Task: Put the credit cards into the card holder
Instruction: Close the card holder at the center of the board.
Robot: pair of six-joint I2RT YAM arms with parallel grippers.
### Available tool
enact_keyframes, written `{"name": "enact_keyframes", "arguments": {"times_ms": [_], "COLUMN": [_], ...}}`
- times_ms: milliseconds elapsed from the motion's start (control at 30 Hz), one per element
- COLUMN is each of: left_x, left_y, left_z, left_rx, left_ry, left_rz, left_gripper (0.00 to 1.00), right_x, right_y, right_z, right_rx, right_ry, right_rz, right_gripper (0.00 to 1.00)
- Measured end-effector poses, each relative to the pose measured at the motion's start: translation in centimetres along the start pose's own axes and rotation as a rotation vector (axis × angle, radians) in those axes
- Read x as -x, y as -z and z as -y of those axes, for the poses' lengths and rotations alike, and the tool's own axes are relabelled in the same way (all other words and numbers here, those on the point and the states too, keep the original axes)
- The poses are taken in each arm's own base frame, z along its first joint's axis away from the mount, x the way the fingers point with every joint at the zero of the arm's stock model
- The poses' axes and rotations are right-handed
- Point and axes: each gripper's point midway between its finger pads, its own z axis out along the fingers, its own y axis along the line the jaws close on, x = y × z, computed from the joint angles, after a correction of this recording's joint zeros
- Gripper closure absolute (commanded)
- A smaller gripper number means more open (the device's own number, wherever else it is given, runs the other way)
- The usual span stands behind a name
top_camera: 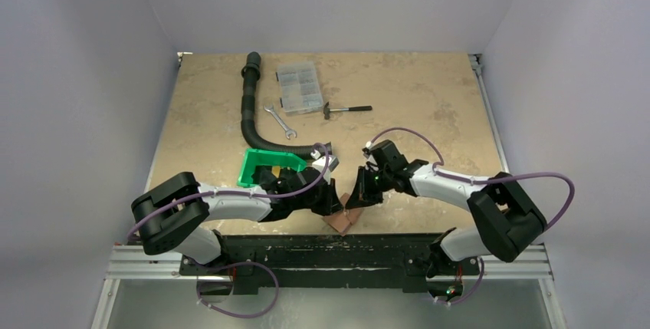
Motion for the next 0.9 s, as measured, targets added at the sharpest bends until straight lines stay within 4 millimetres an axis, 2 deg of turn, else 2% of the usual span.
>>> {"name": "enact_keyframes", "arguments": {"times_ms": [100, 400, 500, 633, 733, 900], "left_x": [0.0, 0.0, 0.0, -0.1, -0.1, -0.1], "left_y": [0.0, 0.0, 0.0, 0.0, 0.0, 0.0], "left_z": [0.0, 0.0, 0.0, 0.1, 0.1, 0.1], "left_rx": [-0.001, 0.000, -0.001, -0.003, -0.004, -0.004], "left_ry": [0.000, 0.000, 0.000, 0.000, 0.000, 0.000], "left_rz": [0.000, 0.000, -0.001, -0.003, -0.004, -0.005], "left_gripper": [1.00, 1.00, 1.00, 1.00, 1.00, 1.00], "right_x": [1.1, 1.6, 2.7, 3.5, 3.2, 0.2], "right_y": [-0.2, -0.2, 0.8, 3.8, 5.8, 6.3], "right_z": [0.4, 0.3, 0.8, 0.9, 0.4, 1.8], "right_rx": [-0.012, -0.012, -0.085, -0.195, -0.234, -0.287], "right_ry": [-0.002, 0.032, 0.080, 0.124, 0.150, 0.110], "right_rz": [0.038, 0.058, 0.095, 0.126, 0.110, -0.034], "right_gripper": [1.00, 1.00, 0.69, 0.48, 0.40, 0.41]}}
